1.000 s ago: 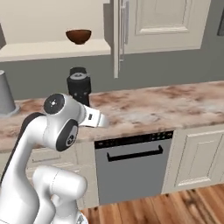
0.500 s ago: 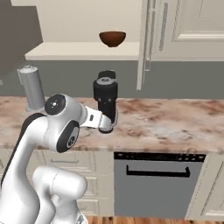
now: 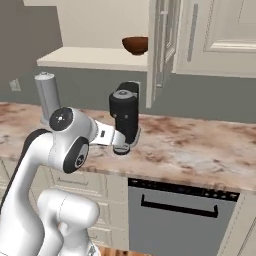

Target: Take the smaller bowl and place it next to the appetizer plate on the dining counter , and place the larger bowl next to the plate with cooked food.

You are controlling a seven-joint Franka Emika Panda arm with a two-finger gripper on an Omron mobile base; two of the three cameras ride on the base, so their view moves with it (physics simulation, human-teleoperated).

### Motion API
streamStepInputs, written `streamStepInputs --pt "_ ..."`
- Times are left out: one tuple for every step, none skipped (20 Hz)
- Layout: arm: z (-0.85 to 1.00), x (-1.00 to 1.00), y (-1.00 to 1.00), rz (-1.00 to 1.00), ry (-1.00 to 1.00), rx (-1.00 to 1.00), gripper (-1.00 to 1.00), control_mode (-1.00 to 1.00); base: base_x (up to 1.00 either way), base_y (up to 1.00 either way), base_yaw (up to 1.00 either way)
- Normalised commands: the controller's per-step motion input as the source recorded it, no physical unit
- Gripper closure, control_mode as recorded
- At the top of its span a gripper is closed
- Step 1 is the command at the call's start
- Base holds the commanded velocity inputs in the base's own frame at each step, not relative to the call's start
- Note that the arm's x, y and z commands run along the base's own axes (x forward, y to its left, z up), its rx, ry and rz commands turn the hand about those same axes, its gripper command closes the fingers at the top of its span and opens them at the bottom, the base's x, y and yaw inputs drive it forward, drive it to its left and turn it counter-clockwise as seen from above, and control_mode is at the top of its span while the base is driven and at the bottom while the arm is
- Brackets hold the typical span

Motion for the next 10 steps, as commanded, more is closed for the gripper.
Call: streamStepInputs --pt "0.0 0.0 0.0 0.0 0.0 0.0 -1.0 1.0 0.0 -0.72 0.21" --pt "0.0 0.0 0.0 0.0 0.0 0.0 -1.0 1.0 0.0 -0.75 0.19" --pt "0.0 0.0 0.0 0.0 0.0 0.0 -1.0 1.0 0.0 -0.72 0.18" --pt "0.0 0.0 0.0 0.0 0.0 0.0 -1.0 1.0 0.03 -0.44 0.17" --pt "0.0 0.0 0.0 0.0 0.0 0.0 -1.0 1.0 0.28 0.0 0.09" --pt "0.0 0.0 0.0 0.0 0.0 0.0 -1.0 1.0 0.39 0.0 0.06" --pt "0.0 0.0 0.0 0.0 0.0 0.0 -1.0 1.0 0.53 0.19 0.01" --pt "0.0 0.0 0.0 0.0 0.0 0.0 -1.0 1.0 0.61 0.35 0.0" --pt "0.0 0.0 0.0 0.0 0.0 0.0 -1.0 1.0 0.72 0.53 0.0" --pt "0.0 0.0 0.0 0.0 0.0 0.0 -1.0 1.0 0.81 0.63 0.0"
